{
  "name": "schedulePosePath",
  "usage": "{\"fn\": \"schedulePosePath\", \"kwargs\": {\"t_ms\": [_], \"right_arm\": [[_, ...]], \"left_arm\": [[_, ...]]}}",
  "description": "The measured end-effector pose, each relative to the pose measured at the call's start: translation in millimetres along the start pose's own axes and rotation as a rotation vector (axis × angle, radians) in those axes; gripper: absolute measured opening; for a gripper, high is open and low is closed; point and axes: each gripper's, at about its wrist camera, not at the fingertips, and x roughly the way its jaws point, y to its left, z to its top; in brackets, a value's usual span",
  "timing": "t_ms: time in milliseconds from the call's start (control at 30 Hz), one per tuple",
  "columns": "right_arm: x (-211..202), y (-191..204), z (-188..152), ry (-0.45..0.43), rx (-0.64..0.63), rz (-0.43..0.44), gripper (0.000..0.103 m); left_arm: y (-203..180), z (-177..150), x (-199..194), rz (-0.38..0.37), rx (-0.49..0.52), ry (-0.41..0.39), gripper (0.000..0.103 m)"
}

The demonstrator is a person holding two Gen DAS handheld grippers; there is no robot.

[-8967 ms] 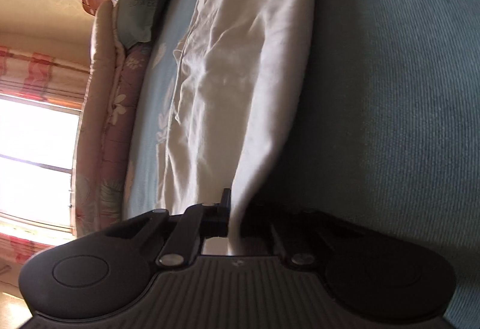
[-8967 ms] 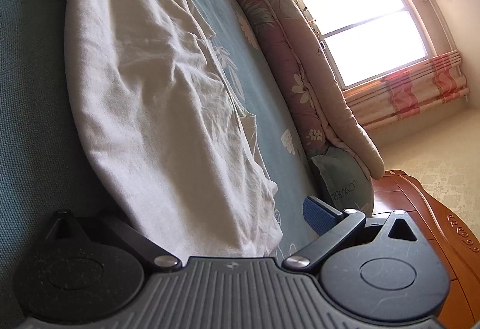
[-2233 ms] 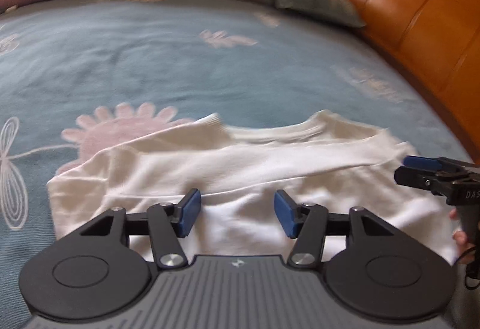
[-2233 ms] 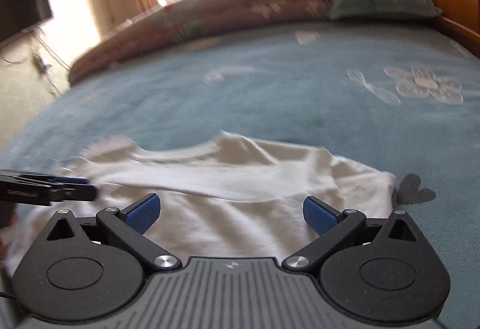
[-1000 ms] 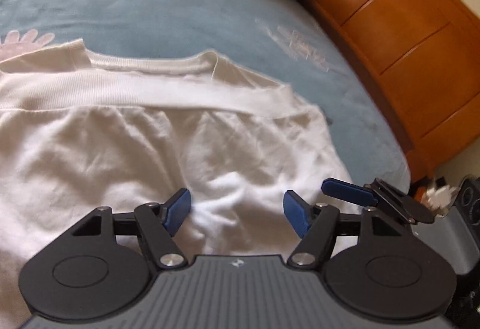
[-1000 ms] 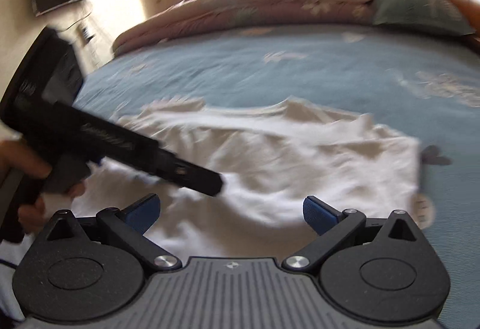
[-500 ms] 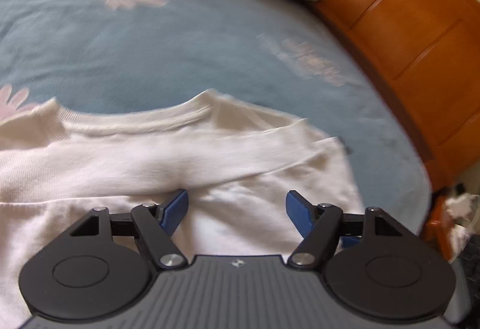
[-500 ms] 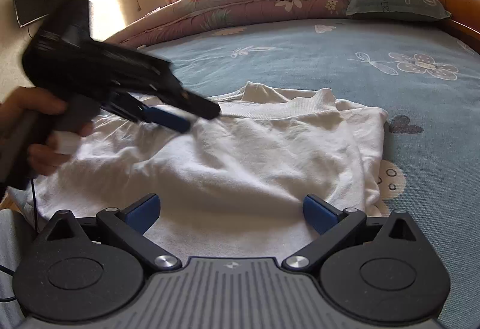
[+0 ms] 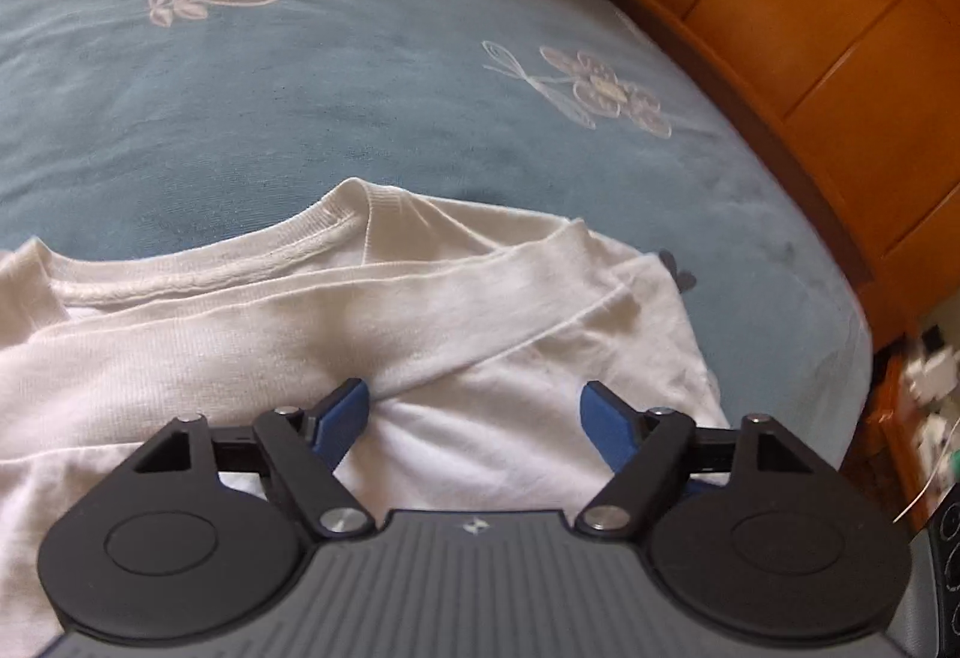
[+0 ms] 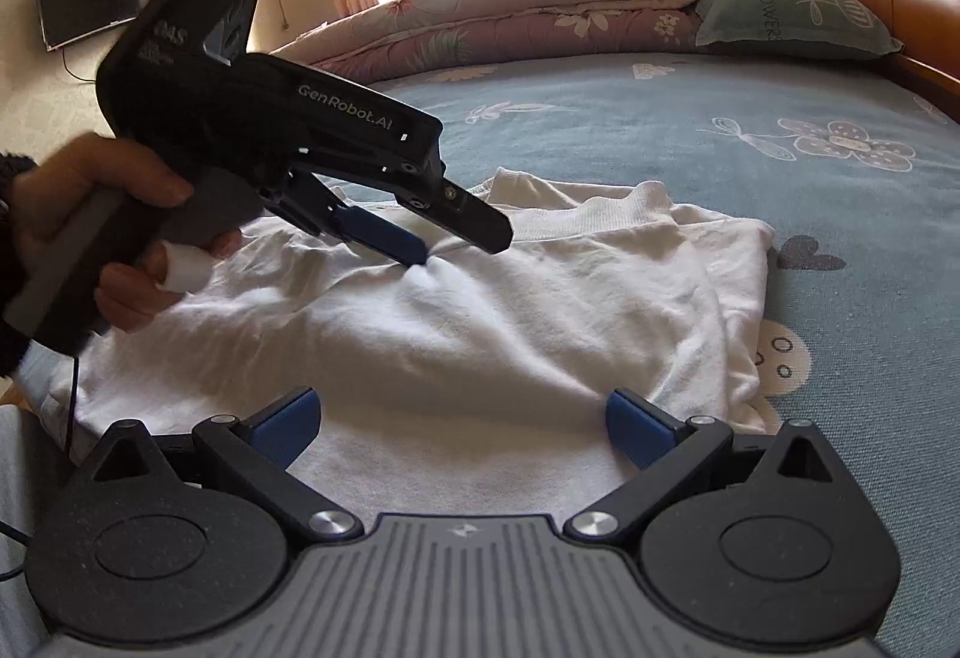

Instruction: Fold clothes

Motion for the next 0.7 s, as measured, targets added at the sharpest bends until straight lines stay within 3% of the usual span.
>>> {"fn": "schedulePosePath", "kwargs": {"t_ms": [133, 233, 367, 467, 700], "right_arm": [[4, 14, 1, 0.033, -0.088, -0.058, 0.103], [6, 18, 3, 0.044, -0.098, -0.084, 0.103], [6, 23, 5, 0.053, -0.079, -0.117, 0.103], [3, 32, 11, 0.077, -0.090, -0.122, 0.103], [-13, 53, 24, 0.059, -0.092, -0.129, 0.103]], "left_arm": [[5, -12, -43, -0.020, -0.014, -0.047, 0.077], [19, -34, -71, 0.007, -0.078, -0.068, 0.077], [51, -72, -71, 0.048, -0.202, -0.024, 0.076], [66, -84, -81, 0.018, -0.233, -0.071, 0.076], [108, -96, -113, 0.070, -0.306, -0.122, 0.078]]}}
